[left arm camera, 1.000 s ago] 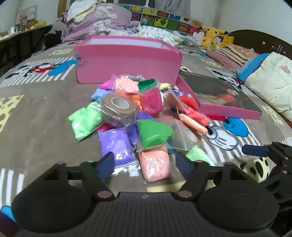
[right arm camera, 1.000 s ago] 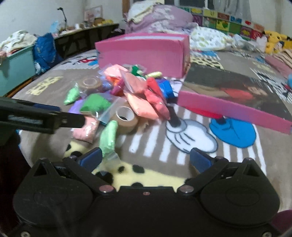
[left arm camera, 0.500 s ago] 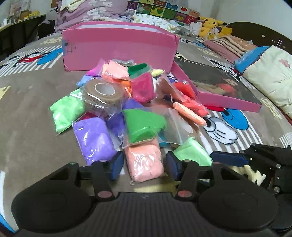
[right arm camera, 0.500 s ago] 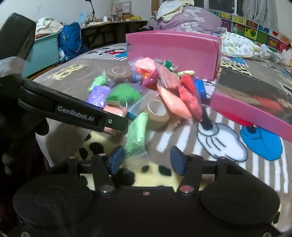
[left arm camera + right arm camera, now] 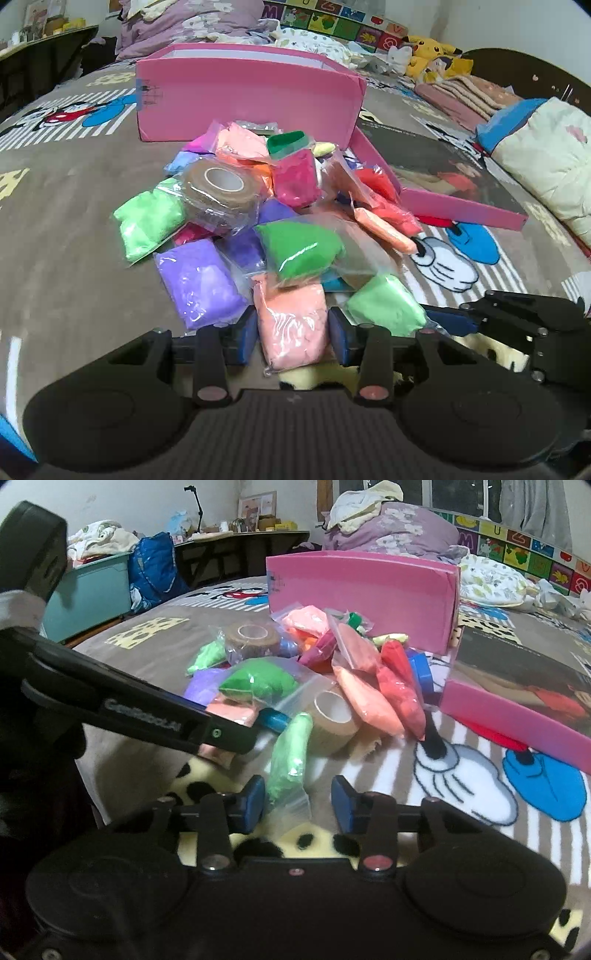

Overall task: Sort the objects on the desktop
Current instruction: 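Lower the left tool onto the pink clay bag and close on it, then carry the pink clay bag with the left tool into the empty pink box and release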

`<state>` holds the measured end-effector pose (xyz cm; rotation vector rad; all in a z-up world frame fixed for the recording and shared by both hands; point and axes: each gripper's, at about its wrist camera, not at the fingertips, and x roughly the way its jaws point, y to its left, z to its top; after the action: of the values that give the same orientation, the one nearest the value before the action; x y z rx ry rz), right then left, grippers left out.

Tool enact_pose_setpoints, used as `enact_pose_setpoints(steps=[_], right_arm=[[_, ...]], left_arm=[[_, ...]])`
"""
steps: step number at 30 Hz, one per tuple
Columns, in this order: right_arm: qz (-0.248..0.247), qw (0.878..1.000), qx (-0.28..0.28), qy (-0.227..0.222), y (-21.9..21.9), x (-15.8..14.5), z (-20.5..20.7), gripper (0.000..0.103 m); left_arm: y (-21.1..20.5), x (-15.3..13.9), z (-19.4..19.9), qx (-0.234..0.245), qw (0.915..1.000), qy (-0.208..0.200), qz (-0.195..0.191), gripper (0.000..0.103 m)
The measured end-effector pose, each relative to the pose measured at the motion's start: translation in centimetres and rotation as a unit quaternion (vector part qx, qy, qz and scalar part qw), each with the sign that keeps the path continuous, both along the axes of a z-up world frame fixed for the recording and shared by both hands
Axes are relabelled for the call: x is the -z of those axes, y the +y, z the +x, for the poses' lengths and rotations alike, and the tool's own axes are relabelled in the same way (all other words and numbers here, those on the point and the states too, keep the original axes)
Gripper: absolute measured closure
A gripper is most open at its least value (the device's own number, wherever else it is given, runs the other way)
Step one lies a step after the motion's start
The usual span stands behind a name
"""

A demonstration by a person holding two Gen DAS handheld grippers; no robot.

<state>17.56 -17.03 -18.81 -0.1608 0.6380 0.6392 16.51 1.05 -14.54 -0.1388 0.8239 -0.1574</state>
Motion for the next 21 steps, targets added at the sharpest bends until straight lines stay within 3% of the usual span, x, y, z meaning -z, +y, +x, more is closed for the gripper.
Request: enact_pose_setpoints(steps=[21], right_arm=[[0.009, 1.000, 0.012, -0.010, -0.5, -0.5, 0.2, 0.064]], left_arm=[[1.6, -4.1, -1.0, -0.022, 0.9991, -0.037, -0.004, 0.064]])
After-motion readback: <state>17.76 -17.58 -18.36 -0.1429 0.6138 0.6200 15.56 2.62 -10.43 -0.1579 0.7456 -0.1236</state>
